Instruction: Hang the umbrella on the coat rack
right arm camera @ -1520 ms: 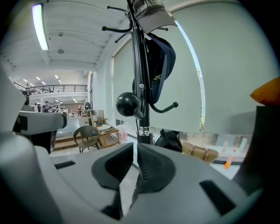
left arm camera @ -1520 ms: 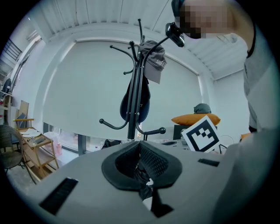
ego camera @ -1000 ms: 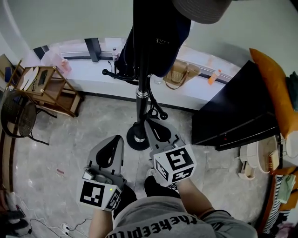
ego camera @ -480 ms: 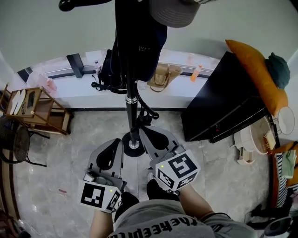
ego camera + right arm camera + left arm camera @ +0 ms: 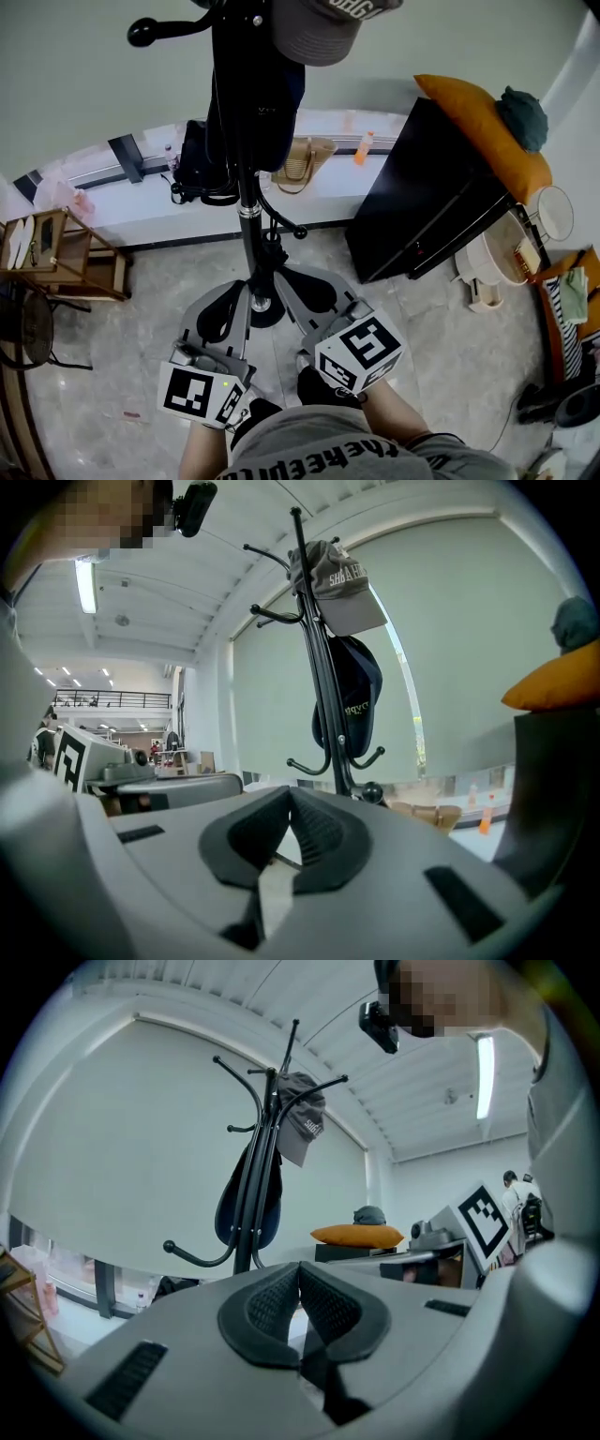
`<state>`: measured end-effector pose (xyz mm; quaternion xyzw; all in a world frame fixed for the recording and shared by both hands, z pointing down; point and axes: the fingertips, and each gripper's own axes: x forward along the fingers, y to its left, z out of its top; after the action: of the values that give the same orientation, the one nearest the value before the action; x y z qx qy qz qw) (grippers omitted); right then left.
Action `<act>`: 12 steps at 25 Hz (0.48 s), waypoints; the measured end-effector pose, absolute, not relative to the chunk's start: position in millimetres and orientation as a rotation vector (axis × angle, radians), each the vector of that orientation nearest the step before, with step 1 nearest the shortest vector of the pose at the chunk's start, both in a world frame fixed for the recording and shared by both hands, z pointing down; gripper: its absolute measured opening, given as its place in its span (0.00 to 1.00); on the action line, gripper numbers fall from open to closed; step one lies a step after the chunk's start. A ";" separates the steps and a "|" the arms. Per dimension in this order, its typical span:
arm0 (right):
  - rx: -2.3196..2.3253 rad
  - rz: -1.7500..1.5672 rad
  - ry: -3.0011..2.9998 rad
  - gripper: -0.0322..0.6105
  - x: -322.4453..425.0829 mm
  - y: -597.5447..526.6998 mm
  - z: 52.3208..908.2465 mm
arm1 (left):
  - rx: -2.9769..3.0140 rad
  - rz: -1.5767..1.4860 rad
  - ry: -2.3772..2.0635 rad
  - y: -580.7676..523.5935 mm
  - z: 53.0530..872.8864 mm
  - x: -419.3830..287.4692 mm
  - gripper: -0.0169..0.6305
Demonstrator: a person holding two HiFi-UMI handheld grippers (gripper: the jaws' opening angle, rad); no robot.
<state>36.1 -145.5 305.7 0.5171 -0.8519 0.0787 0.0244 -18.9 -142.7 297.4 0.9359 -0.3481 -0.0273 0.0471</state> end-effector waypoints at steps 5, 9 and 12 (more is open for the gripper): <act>1.640 0.205 -2.618 0.07 29.1 -138.3 298.4 | 2.895 -0.090 -0.989 -141.0 293.4 -19.9 0.05; 1.687 0.188 -2.606 0.07 26.9 -132.2 294.0 | 2.920 -0.092 -0.941 -138.4 291.1 -21.3 0.05; 1.725 0.174 -2.599 0.07 26.9 -127.3 290.2 | 2.940 -0.094 -0.906 -135.8 289.1 -21.3 0.05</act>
<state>26.9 -127.3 290.2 0.5522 -0.8318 0.0558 0.0087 -21.3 -135.8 289.1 0.9547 -0.2942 -0.0304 0.0321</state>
